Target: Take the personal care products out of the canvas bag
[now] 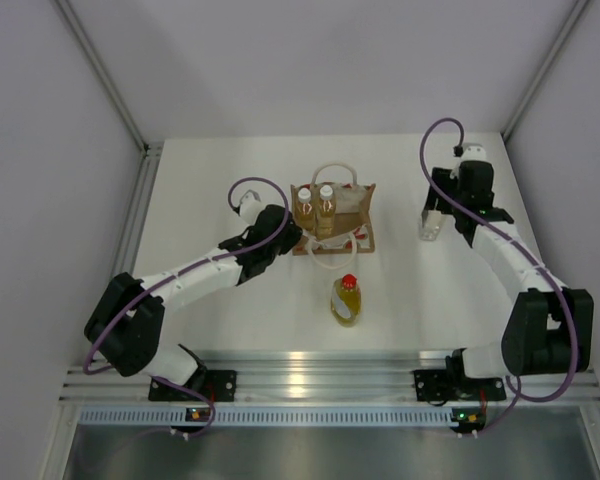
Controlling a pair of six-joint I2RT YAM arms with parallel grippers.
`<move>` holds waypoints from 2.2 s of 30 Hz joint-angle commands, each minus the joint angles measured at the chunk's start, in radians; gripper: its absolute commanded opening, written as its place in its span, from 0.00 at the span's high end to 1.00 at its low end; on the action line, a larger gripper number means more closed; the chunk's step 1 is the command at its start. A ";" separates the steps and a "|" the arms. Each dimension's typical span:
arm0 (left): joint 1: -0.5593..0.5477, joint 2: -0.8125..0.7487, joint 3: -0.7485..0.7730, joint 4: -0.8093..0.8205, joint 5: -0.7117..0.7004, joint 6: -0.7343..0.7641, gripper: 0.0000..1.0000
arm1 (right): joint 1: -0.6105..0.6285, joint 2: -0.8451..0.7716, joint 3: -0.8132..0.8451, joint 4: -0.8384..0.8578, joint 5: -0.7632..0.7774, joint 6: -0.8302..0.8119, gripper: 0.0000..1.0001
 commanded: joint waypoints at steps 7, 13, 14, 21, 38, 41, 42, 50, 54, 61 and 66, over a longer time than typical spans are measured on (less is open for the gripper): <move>-0.021 0.028 -0.005 -0.115 0.032 0.008 1.00 | 0.130 -0.114 0.056 -0.003 0.144 0.091 0.00; -0.023 0.028 0.000 -0.115 0.029 0.001 1.00 | 0.384 -0.175 0.044 0.035 0.259 0.171 0.00; -0.023 0.026 0.000 -0.115 0.029 0.004 1.00 | 0.441 -0.175 0.040 0.057 0.252 0.182 0.01; -0.023 0.011 -0.010 -0.116 0.013 0.011 1.00 | 0.642 -0.069 0.127 0.120 0.308 0.185 0.01; -0.023 0.016 -0.005 -0.116 0.015 0.032 1.00 | 0.659 0.345 0.446 0.022 0.274 0.196 0.37; -0.023 0.019 0.000 -0.116 0.016 0.035 1.00 | 0.661 0.373 0.445 0.009 0.278 0.222 0.37; -0.023 0.022 0.000 -0.116 0.016 0.035 1.00 | 0.662 0.373 0.441 0.006 0.276 0.222 0.37; -0.023 0.025 0.003 -0.116 0.019 0.034 1.00 | 0.679 0.435 0.429 -0.029 0.281 0.266 0.39; -0.023 0.022 0.001 -0.116 0.016 0.037 1.00 | 0.679 0.481 0.440 -0.044 0.300 0.276 0.40; -0.023 0.017 -0.007 -0.116 0.010 0.038 1.00 | 0.679 0.515 0.441 -0.060 0.320 0.288 0.53; -0.023 0.017 -0.007 -0.115 0.012 0.037 1.00 | 0.679 0.485 0.454 -0.058 0.325 0.276 0.75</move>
